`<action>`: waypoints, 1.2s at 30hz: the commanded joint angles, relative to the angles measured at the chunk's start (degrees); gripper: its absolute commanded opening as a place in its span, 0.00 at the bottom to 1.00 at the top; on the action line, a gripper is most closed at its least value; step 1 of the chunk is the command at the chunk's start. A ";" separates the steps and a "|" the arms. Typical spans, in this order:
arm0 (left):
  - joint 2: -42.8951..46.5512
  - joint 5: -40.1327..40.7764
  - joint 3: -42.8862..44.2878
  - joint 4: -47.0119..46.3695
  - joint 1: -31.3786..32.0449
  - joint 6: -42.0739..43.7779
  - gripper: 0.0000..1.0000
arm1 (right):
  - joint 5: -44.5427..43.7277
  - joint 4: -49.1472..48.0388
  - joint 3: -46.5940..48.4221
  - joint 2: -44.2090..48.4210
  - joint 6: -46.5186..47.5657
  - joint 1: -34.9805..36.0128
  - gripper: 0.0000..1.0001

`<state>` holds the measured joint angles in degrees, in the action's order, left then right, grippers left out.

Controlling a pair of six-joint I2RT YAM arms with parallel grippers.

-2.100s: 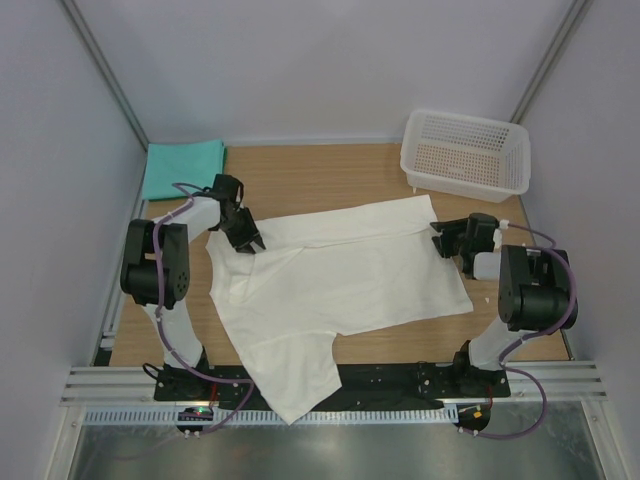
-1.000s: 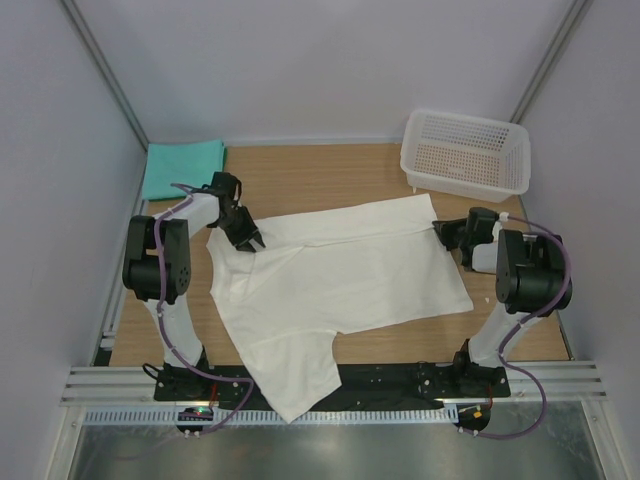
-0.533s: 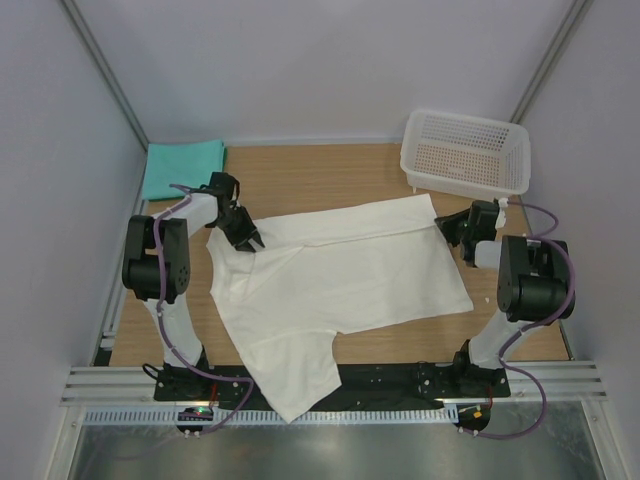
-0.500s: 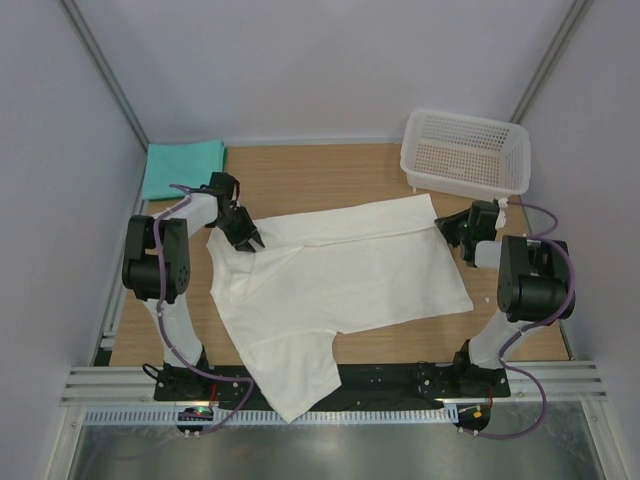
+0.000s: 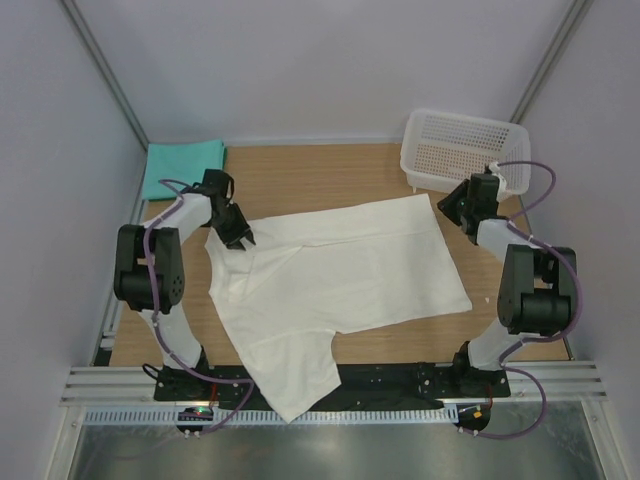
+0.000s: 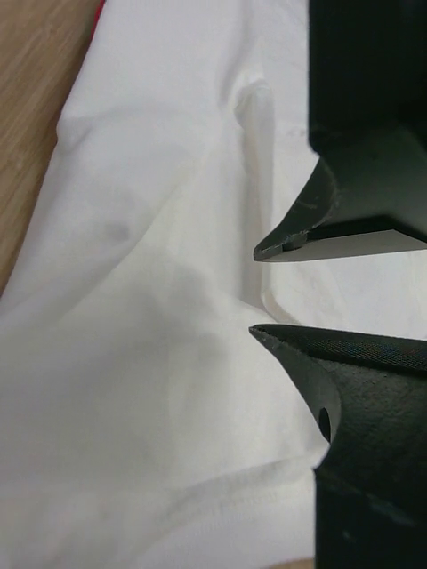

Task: Fold and stack the t-shirts
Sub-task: Fold the tshirt

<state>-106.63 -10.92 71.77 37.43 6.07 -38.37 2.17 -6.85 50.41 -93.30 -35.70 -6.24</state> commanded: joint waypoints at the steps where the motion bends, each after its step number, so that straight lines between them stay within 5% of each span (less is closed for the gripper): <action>1: 8.19 6.59 2.05 2.21 -1.23 3.03 0.36 | 0.37 2.72 5.73 1.02 6.17 5.35 0.36; 6: 9.25 6.44 4.17 2.65 -5.79 6.11 0.37 | 5.37 2.82 10.49 -7.14 4.42 9.66 0.37; 17: 2.75 -7.80 8.65 -5.34 -18.36 10.60 0.45 | 7.49 4.48 12.78 -11.99 10.21 9.84 0.37; 23: -2.97 -15.62 10.50 -10.43 -19.34 4.02 0.46 | 8.37 5.18 14.98 -12.96 10.13 10.28 0.37; 36: -7.80 -13.69 8.04 -12.73 -19.69 -8.39 0.43 | 8.20 3.69 16.20 -15.07 6.26 12.04 0.37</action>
<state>-113.65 -24.25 80.03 26.70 -13.21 -43.46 10.13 -1.28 64.20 -107.53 -27.81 5.19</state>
